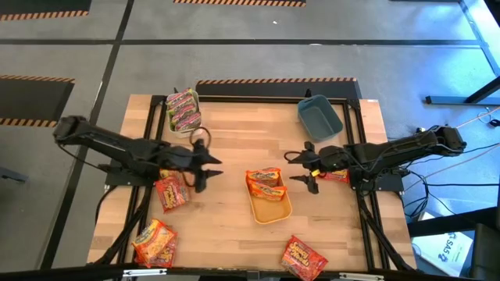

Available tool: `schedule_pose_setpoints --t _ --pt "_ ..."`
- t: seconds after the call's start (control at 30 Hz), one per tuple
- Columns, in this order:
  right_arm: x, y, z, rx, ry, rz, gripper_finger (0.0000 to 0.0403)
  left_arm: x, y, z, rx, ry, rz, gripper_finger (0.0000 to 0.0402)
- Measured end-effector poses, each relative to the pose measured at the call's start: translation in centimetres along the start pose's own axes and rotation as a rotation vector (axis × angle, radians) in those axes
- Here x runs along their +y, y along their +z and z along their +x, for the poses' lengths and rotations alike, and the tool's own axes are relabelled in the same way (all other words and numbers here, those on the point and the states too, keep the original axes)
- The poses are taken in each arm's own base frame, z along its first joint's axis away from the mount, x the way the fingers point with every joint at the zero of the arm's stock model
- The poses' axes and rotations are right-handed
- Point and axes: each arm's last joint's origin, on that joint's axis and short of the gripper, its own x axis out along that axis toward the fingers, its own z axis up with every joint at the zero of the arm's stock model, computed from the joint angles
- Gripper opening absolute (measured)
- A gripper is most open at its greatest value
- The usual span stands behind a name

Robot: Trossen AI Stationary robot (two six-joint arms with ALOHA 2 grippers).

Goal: Sort Maruchan noodles
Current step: Put the top orange noodle pack into the yellow bin

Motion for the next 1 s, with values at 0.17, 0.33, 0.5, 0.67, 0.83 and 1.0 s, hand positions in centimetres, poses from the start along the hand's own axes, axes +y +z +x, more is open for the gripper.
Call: schedule_pose_setpoints --t 0.17,0.33,0.5,0.67,0.83,1.0 --pt "-0.3 0.2 -1.0 0.072 -0.091 0.048 0.0257 0.2 -0.4 -2.7 0.041 -0.011 -0.051 0.0169" --pt "-0.8 0.9 -2.4 0.195 -0.265 0.109 0.0257 0.4 -1.4 -2.9 0.076 0.072 -0.069 0.0169" --pt "-1.3 0.8 -4.1 0.328 -0.465 0.244 0.0257 0.5 -2.7 -2.1 0.121 0.097 -0.093 0.0169" --pt "-2.0 -1.1 -5.1 0.502 -0.570 0.426 0.0257 0.8 -3.8 -1.6 0.152 0.118 -0.115 0.0169" --pt "-2.2 -2.9 -4.7 0.630 -0.526 0.503 0.0250 0.8 -4.0 -1.5 0.153 0.121 -0.136 0.0169" --pt "-2.1 -2.6 -3.4 0.591 -0.443 0.463 0.0212 0.7 -4.0 -1.6 0.151 0.118 -0.148 0.0169"
